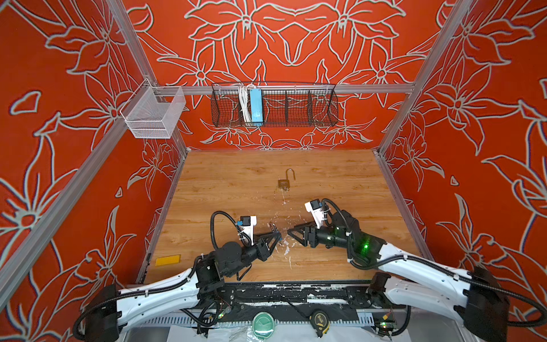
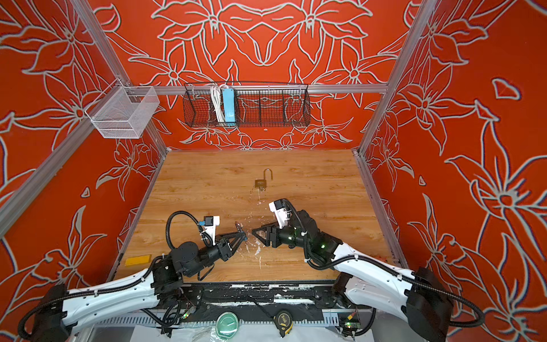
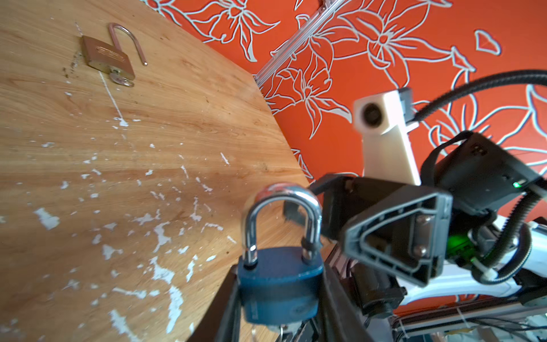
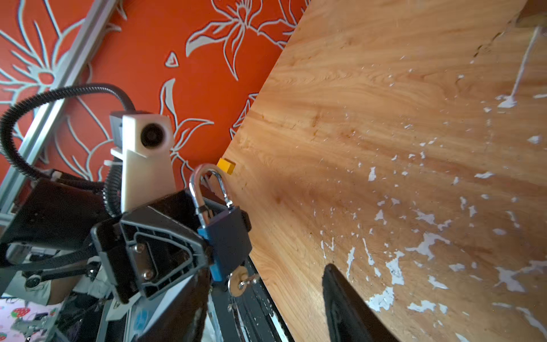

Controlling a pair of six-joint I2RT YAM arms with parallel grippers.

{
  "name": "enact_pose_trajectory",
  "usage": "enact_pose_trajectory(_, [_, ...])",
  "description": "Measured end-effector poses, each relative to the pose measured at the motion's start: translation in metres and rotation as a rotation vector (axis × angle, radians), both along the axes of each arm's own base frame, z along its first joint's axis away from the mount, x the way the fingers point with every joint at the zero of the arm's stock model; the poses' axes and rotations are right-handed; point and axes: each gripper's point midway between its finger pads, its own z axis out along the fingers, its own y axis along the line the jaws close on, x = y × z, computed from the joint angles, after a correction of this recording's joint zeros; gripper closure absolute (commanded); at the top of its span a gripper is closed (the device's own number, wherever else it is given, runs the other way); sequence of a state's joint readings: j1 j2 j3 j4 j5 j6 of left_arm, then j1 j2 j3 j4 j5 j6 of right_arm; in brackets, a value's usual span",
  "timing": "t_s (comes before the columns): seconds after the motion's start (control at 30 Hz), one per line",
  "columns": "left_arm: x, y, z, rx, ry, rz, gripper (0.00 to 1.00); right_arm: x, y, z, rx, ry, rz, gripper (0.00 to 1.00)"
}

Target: Unlock with the key

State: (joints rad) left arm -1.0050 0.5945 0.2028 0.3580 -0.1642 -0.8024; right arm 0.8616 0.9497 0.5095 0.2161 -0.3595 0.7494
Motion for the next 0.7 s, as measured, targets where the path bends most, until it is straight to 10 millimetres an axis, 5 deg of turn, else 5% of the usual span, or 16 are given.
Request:
enact_pose_trajectory(0.27, [-0.008, 0.011, 0.006, 0.011, -0.033, -0.058, 1.00, 0.017, -0.019, 0.017, 0.043, -0.047, -0.064, 0.17])
enact_pose_trajectory(0.7, [-0.023, -0.022, 0.010, 0.066, -0.018, -0.265, 1.00, 0.007, 0.003, 0.017, 0.085, -0.052, 0.111, 0.28])
